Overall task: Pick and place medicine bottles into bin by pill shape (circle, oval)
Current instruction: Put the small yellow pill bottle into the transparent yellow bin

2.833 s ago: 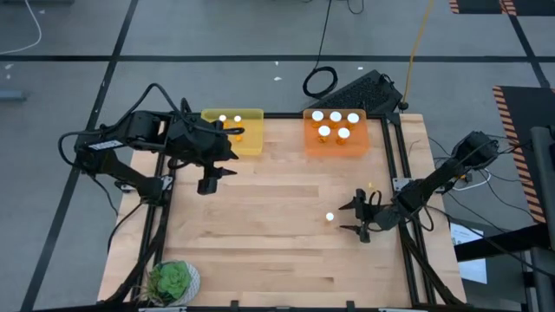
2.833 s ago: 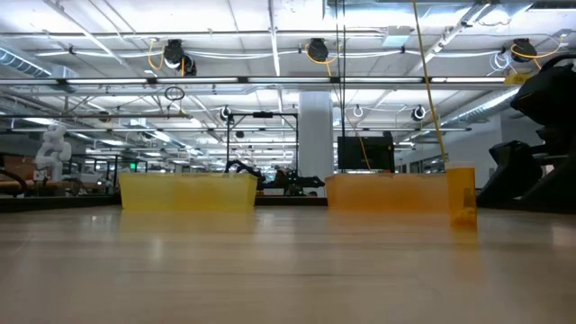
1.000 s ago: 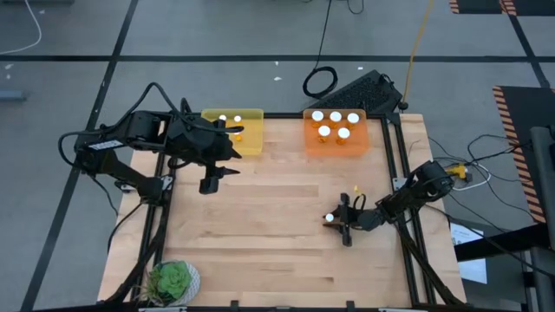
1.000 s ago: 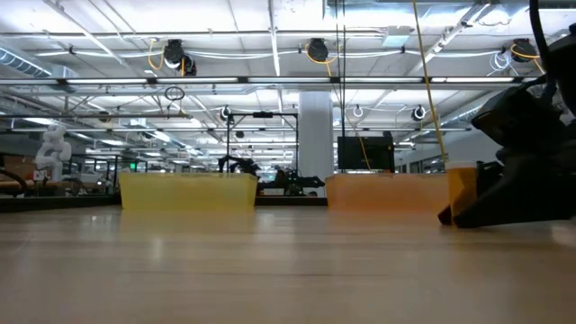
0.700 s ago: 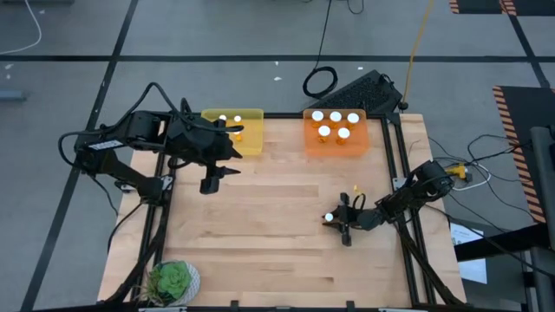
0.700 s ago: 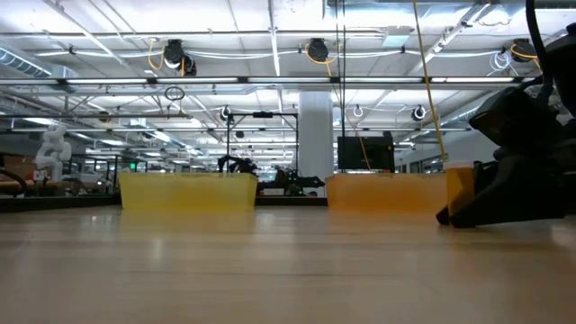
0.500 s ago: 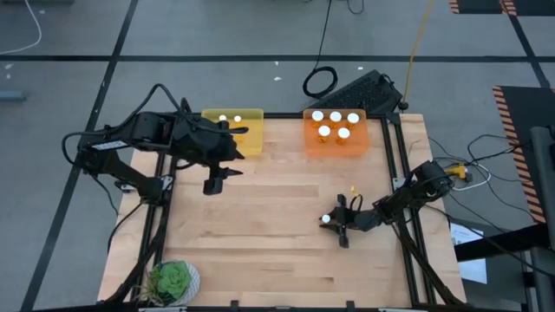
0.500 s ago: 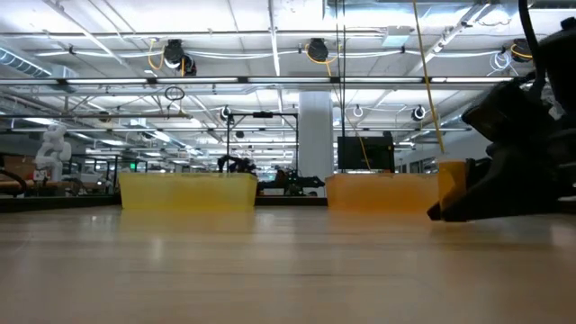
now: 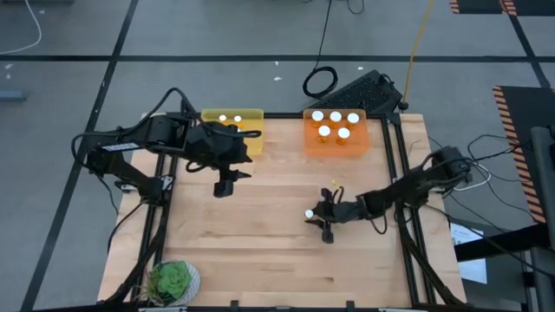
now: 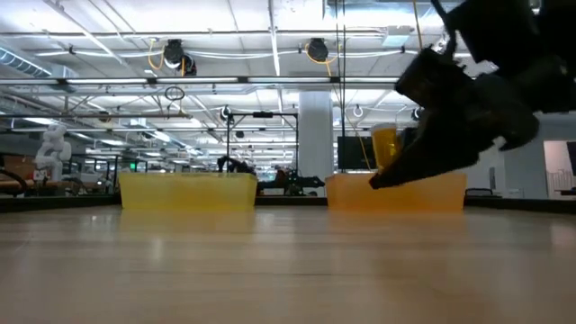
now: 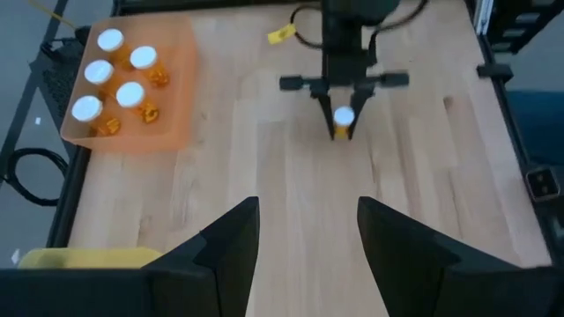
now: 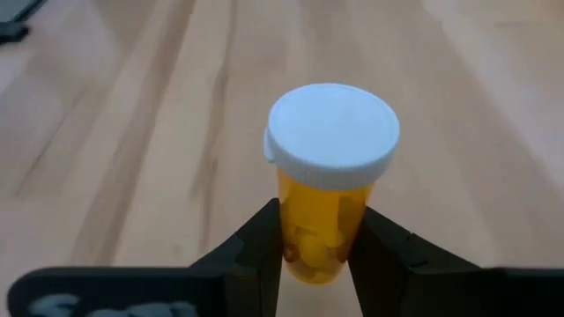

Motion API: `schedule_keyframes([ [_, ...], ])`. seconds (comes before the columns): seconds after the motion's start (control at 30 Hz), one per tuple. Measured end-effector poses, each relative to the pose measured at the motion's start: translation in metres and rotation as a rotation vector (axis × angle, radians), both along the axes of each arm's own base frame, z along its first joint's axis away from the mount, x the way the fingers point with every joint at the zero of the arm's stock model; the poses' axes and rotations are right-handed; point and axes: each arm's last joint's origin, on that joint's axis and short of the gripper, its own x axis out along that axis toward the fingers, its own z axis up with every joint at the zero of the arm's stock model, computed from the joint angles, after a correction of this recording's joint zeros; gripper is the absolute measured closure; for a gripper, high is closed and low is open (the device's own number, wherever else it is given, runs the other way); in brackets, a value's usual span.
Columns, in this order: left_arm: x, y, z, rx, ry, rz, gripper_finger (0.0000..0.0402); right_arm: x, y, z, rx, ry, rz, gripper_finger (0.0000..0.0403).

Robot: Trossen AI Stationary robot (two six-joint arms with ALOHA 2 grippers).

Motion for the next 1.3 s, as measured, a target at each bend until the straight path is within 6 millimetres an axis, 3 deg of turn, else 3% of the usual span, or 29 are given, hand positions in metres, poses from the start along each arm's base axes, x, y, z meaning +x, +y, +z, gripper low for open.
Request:
schedule_keyframes([
  [0.47, 0.013, -0.001, -0.007, 0.002, 0.013, -0.008, 0.0204, 0.054, -0.029, 0.081, -0.084, -0.028, -0.006, 0.0303],
  [0.7, 0.019, -0.001, -0.015, 0.005, 0.06, -0.009, 0.0204, 0.072, -0.039, 0.111, -0.146, -0.064, -0.006, 0.0303],
  [1.03, 0.03, -0.001, -0.018, -0.005, 0.035, 0.02, 0.0204, 0.074, -0.039, 0.115, -0.161, -0.073, -0.005, 0.0303],
  [1.3, 0.066, -0.004, -0.051, 0.01, 0.134, 0.008, 0.0204, 0.074, -0.042, 0.115, -0.161, -0.071, -0.014, 0.0303],
])
